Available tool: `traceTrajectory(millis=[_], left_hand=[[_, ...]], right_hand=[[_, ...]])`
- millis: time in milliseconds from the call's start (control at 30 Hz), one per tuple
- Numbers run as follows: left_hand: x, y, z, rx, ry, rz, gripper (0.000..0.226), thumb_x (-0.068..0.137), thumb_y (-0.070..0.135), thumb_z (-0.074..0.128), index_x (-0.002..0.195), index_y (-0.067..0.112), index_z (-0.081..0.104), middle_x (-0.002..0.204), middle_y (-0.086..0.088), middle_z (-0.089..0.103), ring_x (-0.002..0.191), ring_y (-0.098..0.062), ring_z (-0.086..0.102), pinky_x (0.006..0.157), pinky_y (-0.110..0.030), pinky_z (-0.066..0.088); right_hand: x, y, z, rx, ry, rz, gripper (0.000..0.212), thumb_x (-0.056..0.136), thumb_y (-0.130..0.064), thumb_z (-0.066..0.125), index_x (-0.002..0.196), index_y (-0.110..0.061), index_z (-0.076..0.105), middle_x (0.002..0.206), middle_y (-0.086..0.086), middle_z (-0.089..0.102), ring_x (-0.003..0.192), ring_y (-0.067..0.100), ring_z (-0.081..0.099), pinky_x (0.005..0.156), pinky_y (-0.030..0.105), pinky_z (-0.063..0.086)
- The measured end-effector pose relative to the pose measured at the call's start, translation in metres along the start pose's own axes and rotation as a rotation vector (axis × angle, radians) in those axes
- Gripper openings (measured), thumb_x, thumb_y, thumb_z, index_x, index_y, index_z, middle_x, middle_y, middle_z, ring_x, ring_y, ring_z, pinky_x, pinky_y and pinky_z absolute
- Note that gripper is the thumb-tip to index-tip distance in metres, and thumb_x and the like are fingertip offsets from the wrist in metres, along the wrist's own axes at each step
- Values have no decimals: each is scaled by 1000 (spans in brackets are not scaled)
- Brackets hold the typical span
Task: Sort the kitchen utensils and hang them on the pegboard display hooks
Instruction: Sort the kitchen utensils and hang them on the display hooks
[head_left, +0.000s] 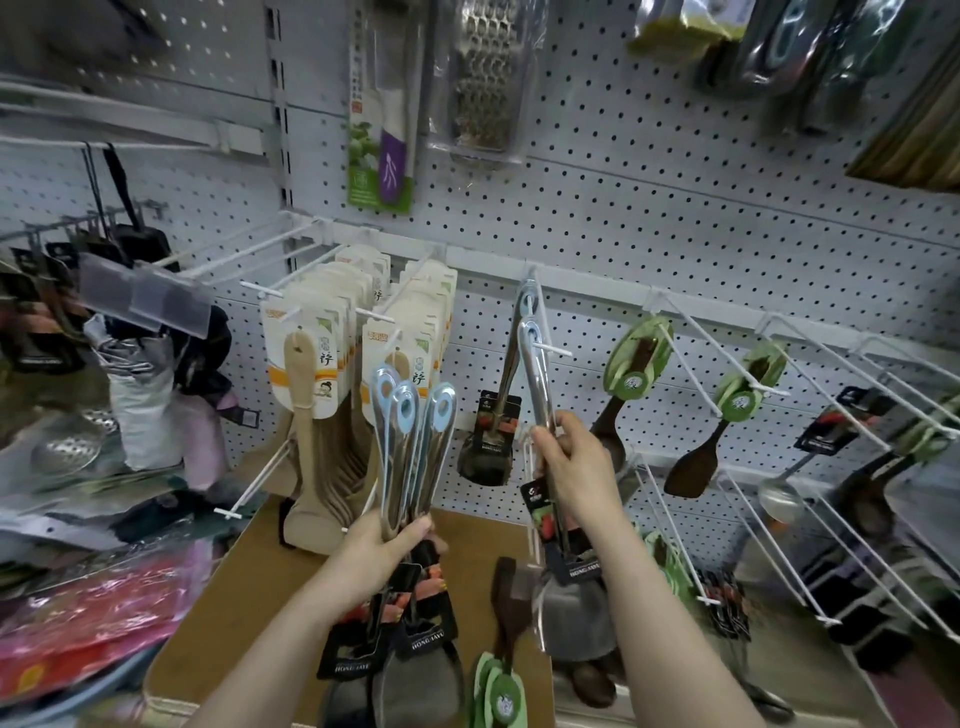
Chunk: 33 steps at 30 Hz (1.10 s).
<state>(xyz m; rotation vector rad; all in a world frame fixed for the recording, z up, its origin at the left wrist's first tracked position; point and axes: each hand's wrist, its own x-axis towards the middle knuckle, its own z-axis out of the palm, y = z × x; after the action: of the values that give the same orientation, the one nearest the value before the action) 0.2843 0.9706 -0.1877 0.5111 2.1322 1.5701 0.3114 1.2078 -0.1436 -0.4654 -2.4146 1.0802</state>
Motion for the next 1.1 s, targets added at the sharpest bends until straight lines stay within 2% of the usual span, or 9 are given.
traceTrajectory(millis=[133, 233, 500, 700, 767, 833, 933, 1000, 1100], left_hand=[[-1, -1, 1, -31, -16, -11, 29, 98, 31, 50, 95, 10, 69, 89, 5, 76, 89, -5, 70, 97, -34, 49], [3, -4, 4, -39, -25, -9, 29, 98, 31, 50, 93, 12, 71, 90, 4, 76, 91, -8, 70, 99, -37, 48], [13, -2, 14, -102, -11, -75, 28, 97, 32, 51, 91, 14, 71, 90, 0, 76, 89, -18, 72, 92, -44, 53], [15, 1, 14, -128, -14, -84, 27, 97, 32, 51, 98, 12, 68, 94, 1, 76, 91, -18, 71, 93, -45, 52], [16, 0, 14, -147, -16, -76, 28, 97, 35, 50, 102, 11, 65, 95, 1, 76, 92, -16, 71, 93, -45, 53], [15, 1, 14, -162, -33, -77, 32, 96, 40, 48, 102, 13, 65, 97, 1, 75, 94, -14, 71, 92, -44, 53], [15, 4, 17, -166, -61, -90, 41, 91, 48, 45, 101, 15, 67, 97, 1, 75, 96, -14, 70, 94, -44, 52], [16, 4, 21, -164, -66, -81, 41, 92, 48, 45, 100, 17, 69, 96, 0, 76, 96, -14, 70, 96, -44, 51], [19, 1, 25, -97, -59, -59, 43, 92, 54, 45, 93, 22, 74, 89, 3, 76, 90, -10, 70, 95, -40, 49]], right_hand=[[12, 7, -5, -43, 14, 10, 30, 97, -44, 53, 118, -23, 57, 73, 3, 67, 63, 20, 59, 64, 40, 50], [20, 8, -7, -83, 46, -2, 33, 98, -42, 53, 123, -21, 56, 73, 6, 67, 71, 29, 63, 69, 46, 54], [36, 12, 6, -165, 72, -3, 25, 99, -37, 53, 119, -23, 57, 83, 3, 68, 73, 29, 64, 69, 46, 54], [50, 9, 25, -135, 65, 67, 21, 101, -25, 51, 117, -12, 55, 99, 9, 70, 80, 29, 61, 62, 35, 36], [49, 7, 27, -118, 101, 85, 31, 99, -19, 54, 130, -13, 51, 117, 9, 65, 93, 26, 58, 72, 33, 40], [39, 3, 29, -133, 230, 57, 41, 95, -14, 59, 134, -13, 47, 129, 9, 56, 113, 27, 54, 90, 36, 43], [10, -8, 36, -105, 371, -73, 23, 93, -13, 61, 115, -14, 55, 111, 1, 57, 103, 19, 56, 90, 37, 48], [-10, -19, 43, 19, 220, -91, 10, 97, -23, 56, 106, -19, 60, 97, -9, 61, 88, 6, 58, 83, 34, 52], [-33, -32, 47, 183, -33, -49, 24, 103, -35, 43, 103, -21, 64, 87, -10, 65, 80, 1, 59, 76, 26, 50]])
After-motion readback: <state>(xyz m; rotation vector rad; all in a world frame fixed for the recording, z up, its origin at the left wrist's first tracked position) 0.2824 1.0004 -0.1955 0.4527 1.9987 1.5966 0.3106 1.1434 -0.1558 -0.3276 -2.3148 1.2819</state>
